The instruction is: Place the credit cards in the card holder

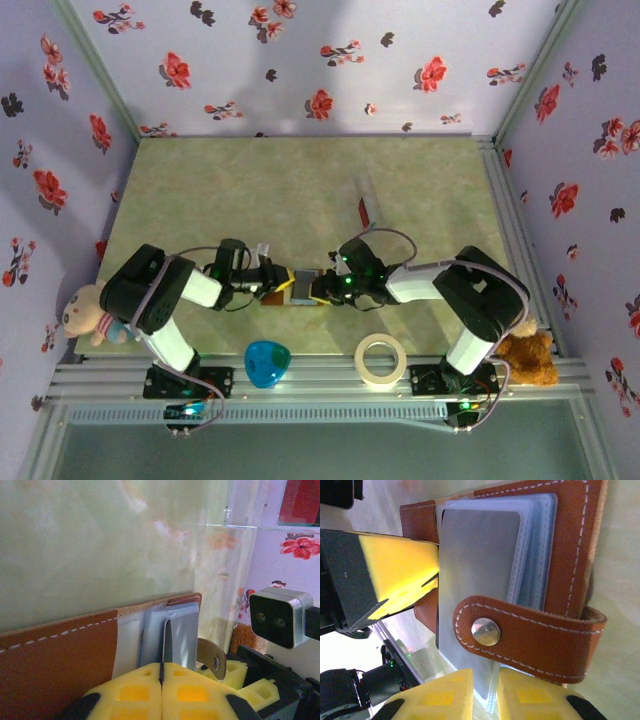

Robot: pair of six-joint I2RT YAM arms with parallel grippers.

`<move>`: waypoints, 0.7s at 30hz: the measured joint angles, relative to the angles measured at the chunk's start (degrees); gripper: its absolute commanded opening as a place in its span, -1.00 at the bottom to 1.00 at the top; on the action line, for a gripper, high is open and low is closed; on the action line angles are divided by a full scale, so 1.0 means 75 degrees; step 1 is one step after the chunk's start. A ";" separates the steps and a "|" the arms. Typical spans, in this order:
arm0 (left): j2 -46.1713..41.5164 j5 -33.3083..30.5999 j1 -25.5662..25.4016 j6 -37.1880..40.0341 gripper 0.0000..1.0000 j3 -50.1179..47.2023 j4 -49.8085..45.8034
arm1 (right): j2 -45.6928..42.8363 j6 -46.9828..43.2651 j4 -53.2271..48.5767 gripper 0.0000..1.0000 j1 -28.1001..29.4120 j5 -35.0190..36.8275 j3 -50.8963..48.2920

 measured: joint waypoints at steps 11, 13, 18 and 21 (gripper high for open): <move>-0.0650 -0.0341 0.0000 0.0618 -0.31 0.0428 -0.1585 | 0.0050 -0.0125 0.0318 -0.90 0.0000 -0.0131 0.0012; -0.0670 -0.0344 0.0000 0.0662 -0.30 0.0490 -0.1728 | 0.0050 -0.0184 0.0338 -0.90 0.0000 -0.0152 0.0012; -0.0746 -0.0487 0.0000 0.0825 -0.30 0.0673 -0.2229 | 0.0050 -0.0358 0.0353 -0.85 0.0003 -0.0201 0.0117; -0.0761 -0.0527 0.0000 0.0863 -0.27 0.0720 -0.2355 | 0.0050 -0.0472 0.0353 -0.85 0.0003 -0.0306 0.0201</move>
